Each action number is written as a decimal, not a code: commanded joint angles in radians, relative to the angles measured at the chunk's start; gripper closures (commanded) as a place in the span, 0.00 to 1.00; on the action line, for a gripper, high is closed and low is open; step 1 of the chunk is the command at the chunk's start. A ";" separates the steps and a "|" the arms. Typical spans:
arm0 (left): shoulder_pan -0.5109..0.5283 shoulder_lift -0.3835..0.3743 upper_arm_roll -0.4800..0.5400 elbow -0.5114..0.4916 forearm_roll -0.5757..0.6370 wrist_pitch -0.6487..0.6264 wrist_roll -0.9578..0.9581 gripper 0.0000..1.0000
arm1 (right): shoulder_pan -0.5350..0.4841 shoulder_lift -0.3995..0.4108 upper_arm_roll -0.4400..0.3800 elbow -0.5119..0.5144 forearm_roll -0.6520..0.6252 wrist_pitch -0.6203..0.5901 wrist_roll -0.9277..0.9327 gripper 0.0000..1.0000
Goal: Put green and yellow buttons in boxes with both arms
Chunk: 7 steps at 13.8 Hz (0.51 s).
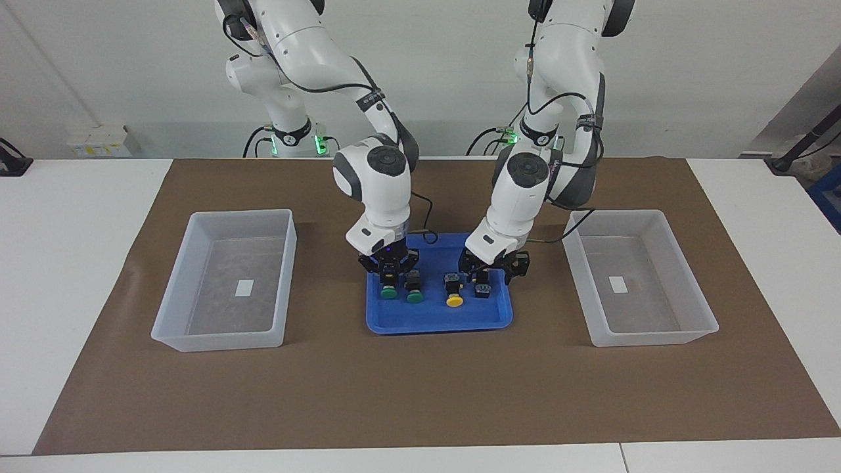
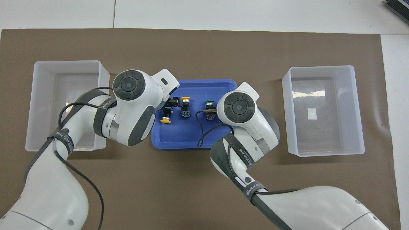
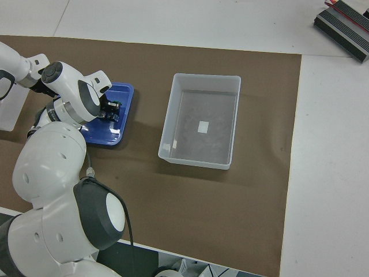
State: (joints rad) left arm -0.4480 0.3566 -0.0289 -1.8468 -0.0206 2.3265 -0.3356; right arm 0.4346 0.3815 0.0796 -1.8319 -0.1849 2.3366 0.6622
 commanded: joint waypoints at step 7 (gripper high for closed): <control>-0.023 -0.005 0.011 -0.106 -0.005 0.125 0.000 0.10 | -0.146 -0.197 0.005 -0.024 -0.005 -0.161 -0.022 1.00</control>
State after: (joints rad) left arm -0.4513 0.3573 -0.0289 -1.9200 -0.0205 2.4113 -0.3352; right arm 0.3258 0.2231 0.0763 -1.8318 -0.1848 2.1974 0.6723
